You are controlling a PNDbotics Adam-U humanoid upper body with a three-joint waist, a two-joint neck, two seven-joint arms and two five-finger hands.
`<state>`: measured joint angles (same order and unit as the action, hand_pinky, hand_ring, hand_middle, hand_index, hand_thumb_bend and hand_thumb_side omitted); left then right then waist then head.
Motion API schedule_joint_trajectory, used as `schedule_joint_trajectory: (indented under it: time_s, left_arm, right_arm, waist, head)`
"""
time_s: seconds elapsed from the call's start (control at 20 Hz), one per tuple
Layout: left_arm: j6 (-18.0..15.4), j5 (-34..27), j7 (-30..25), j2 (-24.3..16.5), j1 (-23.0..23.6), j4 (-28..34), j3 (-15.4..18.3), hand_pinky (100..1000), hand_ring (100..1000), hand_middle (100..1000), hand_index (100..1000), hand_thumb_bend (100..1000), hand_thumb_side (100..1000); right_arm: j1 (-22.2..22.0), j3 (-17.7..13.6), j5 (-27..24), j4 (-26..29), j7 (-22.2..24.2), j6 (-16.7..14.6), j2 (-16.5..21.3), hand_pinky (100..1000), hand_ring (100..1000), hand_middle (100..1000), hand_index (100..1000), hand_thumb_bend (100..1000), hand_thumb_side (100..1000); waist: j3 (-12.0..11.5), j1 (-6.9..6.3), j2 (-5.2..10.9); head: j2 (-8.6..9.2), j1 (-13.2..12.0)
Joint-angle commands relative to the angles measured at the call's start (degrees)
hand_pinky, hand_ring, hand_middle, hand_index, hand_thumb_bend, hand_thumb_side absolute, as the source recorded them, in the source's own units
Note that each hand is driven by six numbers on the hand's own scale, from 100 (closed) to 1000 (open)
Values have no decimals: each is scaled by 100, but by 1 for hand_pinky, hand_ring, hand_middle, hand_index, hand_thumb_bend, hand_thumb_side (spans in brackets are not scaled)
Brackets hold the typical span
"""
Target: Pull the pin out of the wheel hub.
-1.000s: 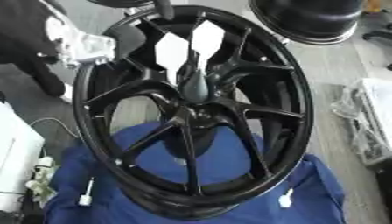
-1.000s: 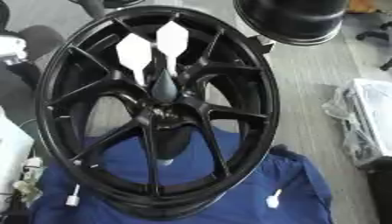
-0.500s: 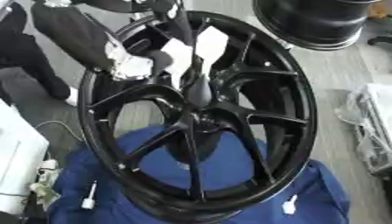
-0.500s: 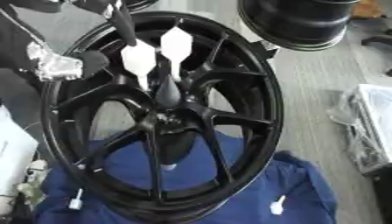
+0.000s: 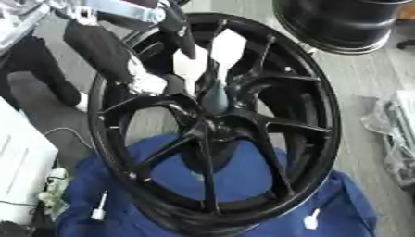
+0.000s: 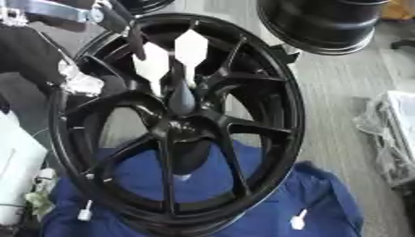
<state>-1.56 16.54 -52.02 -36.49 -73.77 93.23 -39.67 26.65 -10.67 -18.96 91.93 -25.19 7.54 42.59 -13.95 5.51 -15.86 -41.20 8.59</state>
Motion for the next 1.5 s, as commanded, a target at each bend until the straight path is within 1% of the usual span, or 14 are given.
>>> schedule_joint_trajectory:
  time_s: [0.05,0.2,0.35,0.4,0.5,0.6,0.75,0.8,0.85,0.9,1.0,1.1,1.3,1.5]
  left_arm:
    - [16,154,5,-181,-102,35,133,900,845,753,817,270,633]
    - [-50,144,5,-218,-69,23,216,900,844,751,811,251,600]
    - [-72,65,5,-216,-72,10,276,898,841,744,809,234,598]
    - [-69,54,5,-208,-82,20,312,897,840,743,808,229,563]
    - [-46,14,5,-195,-92,55,394,894,838,741,805,204,539]
    - [9,-31,5,-159,-115,68,488,894,840,746,809,207,489]
    - [37,-18,5,-98,-149,12,550,894,840,746,809,207,489]
    - [30,2,5,-74,-160,-28,547,901,847,756,815,237,375]
    - [4,50,5,-30,-169,-127,517,911,854,759,821,344,178]
    - [-53,106,5,18,-183,-241,495,912,855,759,821,351,179]
    - [-212,208,5,99,-211,-415,478,918,860,759,825,420,186]
    - [-385,325,5,163,-237,-544,460,925,865,759,842,466,188]
    - [-636,537,5,302,-286,-798,458,924,865,756,847,475,182]
    - [-779,682,5,425,-323,-1056,496,921,863,754,845,443,185]
  right_arm:
    - [39,-50,-27,-4,13,-1,192,804,620,574,819,100,604]
    - [29,-47,-34,-21,16,-1,185,803,620,573,819,100,604]
    - [18,-44,-34,-39,24,6,175,803,620,573,819,100,604]
    - [15,-40,-33,-51,31,14,171,803,619,573,819,100,604]
    - [11,-40,-31,-80,38,31,167,803,619,573,819,100,604]
    - [6,-48,-35,-106,32,37,166,803,619,573,818,100,605]
    - [11,-47,-45,-127,30,34,162,803,619,573,818,100,605]
    - [19,-38,-48,-129,38,35,158,803,618,572,817,100,605]
    - [30,-25,-50,-130,49,38,155,803,618,572,813,100,604]
    - [38,-18,-52,-133,58,42,153,803,618,572,813,100,604]
    - [40,-13,-60,-149,67,52,149,803,617,571,812,100,605]
    - [44,-12,-77,-168,73,59,143,803,616,570,811,100,605]
    - [65,-2,-99,-187,90,69,133,802,616,570,811,100,592]
    - [77,9,-118,-186,120,78,122,808,619,573,815,100,580]
  waist:
    - [-5,-26,122]
    - [-8,-26,131]
    - [-11,-27,143]
    - [-9,-25,148]
    - [-4,-22,155]
    - [0,-20,158]
    - [6,-19,158]
    - [18,-20,155]
    - [42,-21,149]
    - [58,-21,144]
    - [82,-17,134]
    - [103,-13,122]
    - [137,-1,98]
    - [162,11,75]
  head:
    - [8,-41]
    - [-10,-35]
    - [-21,-17]
    - [-19,-12]
    - [-16,-5]
    - [-10,-8]
    - [-1,-12]
    - [8,-16]
    - [19,-25]
    - [26,-29]
    - [36,-30]
    - [42,-37]
    - [60,-67]
    - [73,-86]
